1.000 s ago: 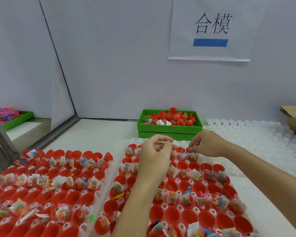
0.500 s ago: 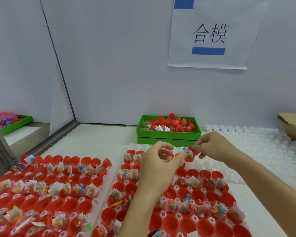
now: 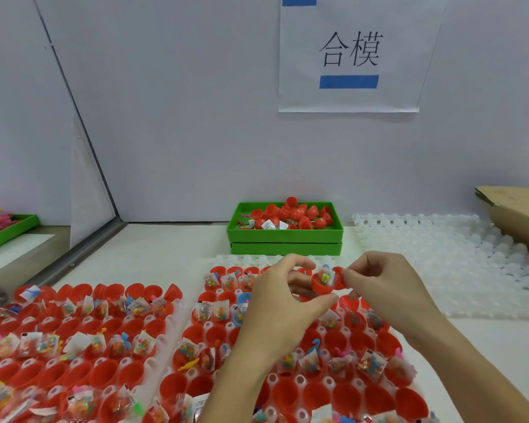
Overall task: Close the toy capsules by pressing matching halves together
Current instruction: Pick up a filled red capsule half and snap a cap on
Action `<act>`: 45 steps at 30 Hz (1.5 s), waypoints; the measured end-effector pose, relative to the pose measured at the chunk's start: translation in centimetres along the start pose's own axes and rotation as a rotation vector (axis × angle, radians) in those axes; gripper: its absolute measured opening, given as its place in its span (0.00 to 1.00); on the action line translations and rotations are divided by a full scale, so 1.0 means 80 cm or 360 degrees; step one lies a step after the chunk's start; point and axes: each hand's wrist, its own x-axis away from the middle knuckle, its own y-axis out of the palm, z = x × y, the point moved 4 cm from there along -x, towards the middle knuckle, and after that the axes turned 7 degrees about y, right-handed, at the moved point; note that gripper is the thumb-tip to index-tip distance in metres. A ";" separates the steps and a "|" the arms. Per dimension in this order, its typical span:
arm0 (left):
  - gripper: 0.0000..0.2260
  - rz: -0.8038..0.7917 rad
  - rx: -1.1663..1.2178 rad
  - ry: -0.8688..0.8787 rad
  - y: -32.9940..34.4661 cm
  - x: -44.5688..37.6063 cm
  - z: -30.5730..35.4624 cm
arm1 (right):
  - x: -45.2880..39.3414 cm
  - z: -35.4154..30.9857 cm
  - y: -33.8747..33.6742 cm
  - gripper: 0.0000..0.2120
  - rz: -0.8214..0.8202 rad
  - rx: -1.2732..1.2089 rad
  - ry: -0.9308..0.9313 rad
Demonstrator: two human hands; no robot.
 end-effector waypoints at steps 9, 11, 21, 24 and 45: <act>0.13 -0.0024 0.0010 0.0039 0.006 0.001 0.004 | 0.005 0.000 -0.003 0.08 0.0068 -0.0030 -0.0081; 0.12 -0.0029 -0.0001 0.0062 0.006 0.001 0.005 | 0.006 0.000 -0.003 0.08 0.0072 -0.0021 -0.0099; 0.10 0.0015 -0.0026 0.0090 0.007 0.001 0.003 | 0.009 -0.008 -0.008 0.04 -0.0270 -0.0448 -0.0201; 0.09 0.0019 -0.0037 0.0100 0.006 0.000 0.002 | 0.014 -0.012 -0.004 0.06 -0.0417 -0.0479 -0.0321; 0.07 0.0035 0.0041 0.0320 0.004 0.000 0.015 | 0.013 -0.016 -0.008 0.09 -0.0310 -0.0536 -0.0520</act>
